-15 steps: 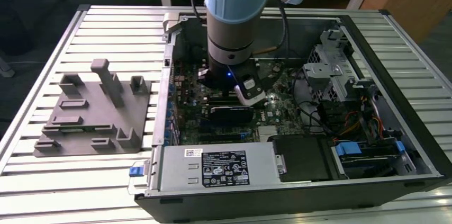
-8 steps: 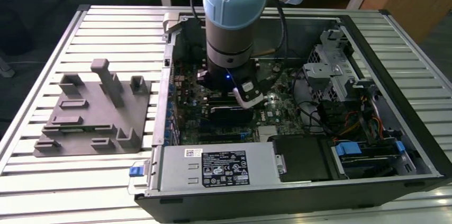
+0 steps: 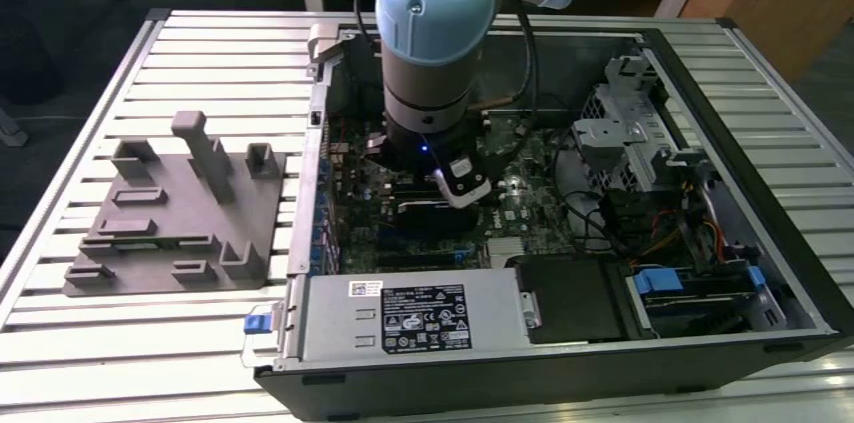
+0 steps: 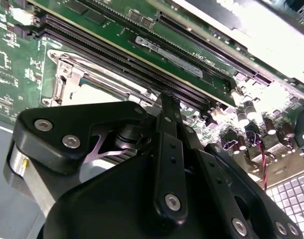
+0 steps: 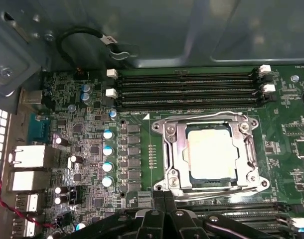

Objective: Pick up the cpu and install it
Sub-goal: 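Install the second cpu locking lever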

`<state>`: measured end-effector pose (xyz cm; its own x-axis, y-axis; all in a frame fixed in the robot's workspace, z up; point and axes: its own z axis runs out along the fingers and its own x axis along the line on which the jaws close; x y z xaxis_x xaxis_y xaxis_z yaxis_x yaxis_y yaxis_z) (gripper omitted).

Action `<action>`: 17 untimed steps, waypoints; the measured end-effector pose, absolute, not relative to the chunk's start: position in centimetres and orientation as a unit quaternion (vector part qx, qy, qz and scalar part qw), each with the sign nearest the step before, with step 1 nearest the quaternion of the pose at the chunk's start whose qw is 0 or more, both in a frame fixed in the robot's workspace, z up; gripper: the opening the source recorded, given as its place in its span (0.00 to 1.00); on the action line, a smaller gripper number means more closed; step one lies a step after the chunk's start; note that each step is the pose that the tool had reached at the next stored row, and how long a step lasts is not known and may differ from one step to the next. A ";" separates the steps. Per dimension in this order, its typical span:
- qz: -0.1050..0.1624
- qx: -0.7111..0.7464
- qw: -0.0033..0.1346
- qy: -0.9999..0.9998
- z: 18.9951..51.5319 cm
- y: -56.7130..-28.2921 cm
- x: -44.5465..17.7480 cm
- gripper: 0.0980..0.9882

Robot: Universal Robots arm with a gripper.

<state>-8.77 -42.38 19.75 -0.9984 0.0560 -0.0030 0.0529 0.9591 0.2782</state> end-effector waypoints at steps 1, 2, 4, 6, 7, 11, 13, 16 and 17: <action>0.142 0.027 0.005 0.990 19.7 -42.4 -8.8 0.01; 0.143 0.027 0.005 0.989 19.7 -42.4 -8.8 0.01; 0.147 0.028 0.005 0.989 19.6 -42.4 -8.8 0.01; 0.149 0.028 0.005 0.988 19.5 -42.4 -8.8 0.01; 0.150 0.027 0.005 0.988 19.4 -42.4 -8.8 0.01; 0.151 0.028 0.005 0.988 19.2 -42.4 -8.8 0.01; 0.151 0.028 0.005 0.988 19.1 -42.4 -8.8 0.01; 0.151 0.027 0.005 0.988 19.0 -42.4 -8.8 0.01; 0.151 0.027 0.005 0.988 19.0 -42.4 -8.8 0.01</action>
